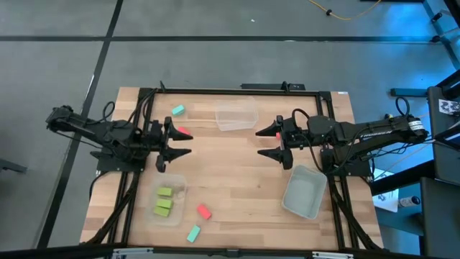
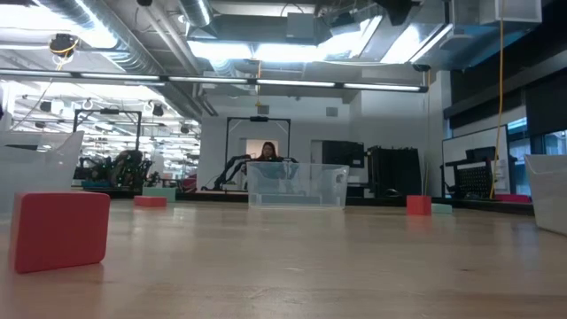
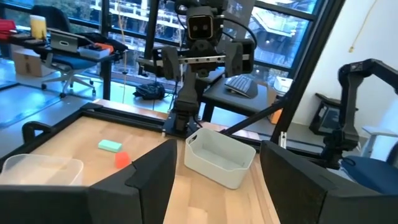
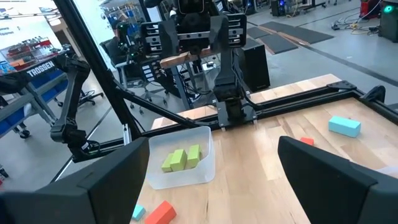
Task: Sort & place blocks by color
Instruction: Put the top right orange block into the gray bin
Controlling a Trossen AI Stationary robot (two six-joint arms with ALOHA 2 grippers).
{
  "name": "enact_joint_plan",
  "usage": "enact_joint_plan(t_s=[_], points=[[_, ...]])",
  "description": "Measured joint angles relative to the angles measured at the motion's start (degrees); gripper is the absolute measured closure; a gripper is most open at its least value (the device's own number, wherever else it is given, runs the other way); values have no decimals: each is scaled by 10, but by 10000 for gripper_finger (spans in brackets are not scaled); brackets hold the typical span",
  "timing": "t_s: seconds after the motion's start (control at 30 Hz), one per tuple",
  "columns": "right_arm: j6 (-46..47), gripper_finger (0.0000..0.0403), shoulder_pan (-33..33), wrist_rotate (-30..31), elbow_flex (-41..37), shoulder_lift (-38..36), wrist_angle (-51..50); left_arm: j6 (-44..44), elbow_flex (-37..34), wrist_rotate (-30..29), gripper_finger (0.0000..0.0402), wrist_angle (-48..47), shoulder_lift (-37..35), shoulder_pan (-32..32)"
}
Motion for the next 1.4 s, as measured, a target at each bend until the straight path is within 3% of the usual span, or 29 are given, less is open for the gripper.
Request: enact_joint_plan(t_s=[1.4], points=[[-13,44,0,21,0,0,-2,-1,0,-18,179,0,0,0]])
